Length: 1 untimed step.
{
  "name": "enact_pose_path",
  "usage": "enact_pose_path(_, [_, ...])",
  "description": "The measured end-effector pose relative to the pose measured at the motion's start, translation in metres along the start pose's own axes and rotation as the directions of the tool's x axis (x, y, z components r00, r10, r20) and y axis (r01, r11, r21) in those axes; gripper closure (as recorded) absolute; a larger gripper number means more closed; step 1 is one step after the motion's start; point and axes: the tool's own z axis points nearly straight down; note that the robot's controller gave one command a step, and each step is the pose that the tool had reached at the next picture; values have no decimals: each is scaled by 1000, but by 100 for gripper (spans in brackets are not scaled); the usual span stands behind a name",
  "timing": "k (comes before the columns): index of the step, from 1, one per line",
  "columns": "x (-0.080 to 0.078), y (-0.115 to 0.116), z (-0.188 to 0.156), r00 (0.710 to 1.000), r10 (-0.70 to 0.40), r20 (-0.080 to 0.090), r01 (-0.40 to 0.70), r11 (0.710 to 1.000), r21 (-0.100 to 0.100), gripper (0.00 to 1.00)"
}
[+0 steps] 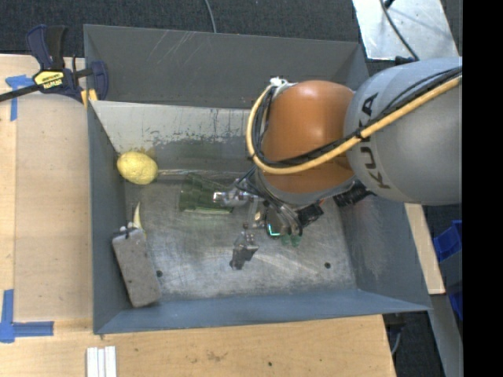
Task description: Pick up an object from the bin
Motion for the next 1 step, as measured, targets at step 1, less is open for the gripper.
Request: enact_pose_path(1, [-2, 0, -3, 1000, 2, 7, -2, 1000, -1, 0])
